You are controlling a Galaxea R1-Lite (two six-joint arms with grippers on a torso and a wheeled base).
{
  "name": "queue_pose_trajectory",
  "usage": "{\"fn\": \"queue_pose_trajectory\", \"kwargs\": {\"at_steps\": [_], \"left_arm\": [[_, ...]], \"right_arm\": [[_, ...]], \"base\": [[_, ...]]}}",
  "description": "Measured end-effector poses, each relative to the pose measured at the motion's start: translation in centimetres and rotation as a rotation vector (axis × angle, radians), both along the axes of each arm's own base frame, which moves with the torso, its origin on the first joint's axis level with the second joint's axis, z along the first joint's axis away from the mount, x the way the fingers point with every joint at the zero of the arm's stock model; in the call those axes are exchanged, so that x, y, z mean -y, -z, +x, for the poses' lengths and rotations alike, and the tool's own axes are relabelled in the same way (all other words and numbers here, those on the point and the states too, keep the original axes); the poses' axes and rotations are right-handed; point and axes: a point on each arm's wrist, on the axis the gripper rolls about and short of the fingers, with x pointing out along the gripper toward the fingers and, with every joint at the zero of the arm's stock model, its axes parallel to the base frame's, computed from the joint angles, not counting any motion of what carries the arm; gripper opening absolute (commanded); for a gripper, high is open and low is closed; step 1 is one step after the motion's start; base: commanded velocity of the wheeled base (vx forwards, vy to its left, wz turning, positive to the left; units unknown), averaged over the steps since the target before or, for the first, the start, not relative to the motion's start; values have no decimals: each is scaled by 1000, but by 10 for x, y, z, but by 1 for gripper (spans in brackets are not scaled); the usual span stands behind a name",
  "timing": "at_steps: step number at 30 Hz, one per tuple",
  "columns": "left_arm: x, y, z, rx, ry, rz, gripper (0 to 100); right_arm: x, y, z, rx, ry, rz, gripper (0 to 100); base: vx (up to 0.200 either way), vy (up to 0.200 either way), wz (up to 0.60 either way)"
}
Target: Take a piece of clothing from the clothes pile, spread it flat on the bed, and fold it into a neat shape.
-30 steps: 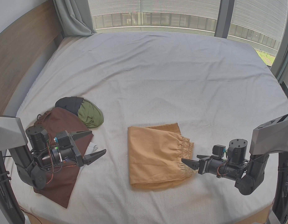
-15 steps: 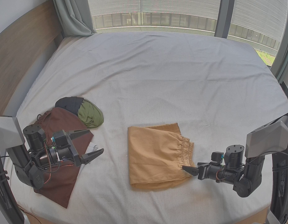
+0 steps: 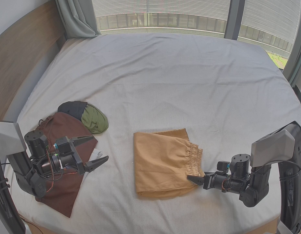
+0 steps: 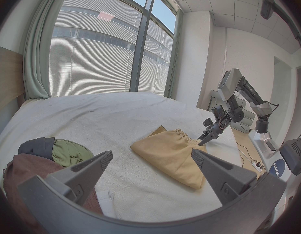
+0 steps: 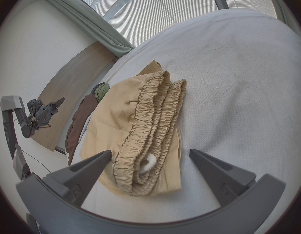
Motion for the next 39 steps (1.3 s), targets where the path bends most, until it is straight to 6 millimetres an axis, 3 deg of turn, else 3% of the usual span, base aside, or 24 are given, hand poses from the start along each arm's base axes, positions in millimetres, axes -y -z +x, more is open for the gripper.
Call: {"fn": "queue_pose_trajectory", "kwargs": {"at_steps": [13,26,27,39], "left_arm": [[0,1,0,-2,-2,1,100],[1,2,-1,-9,1,3,100],[1,2,-2,-10,1,3,100],[1,3,-2,-14,0,4,100]], "right_arm": [[-26,3,6,-56,4,119,100],[-28,3,4,-58,-6,118,100],[-28,3,4,-58,-5,118,0],[-31,3,2,-65,-16,117,0]], "base": [[0,0,0],[0,0,0],[0,0,0],[0,0,0]]}}
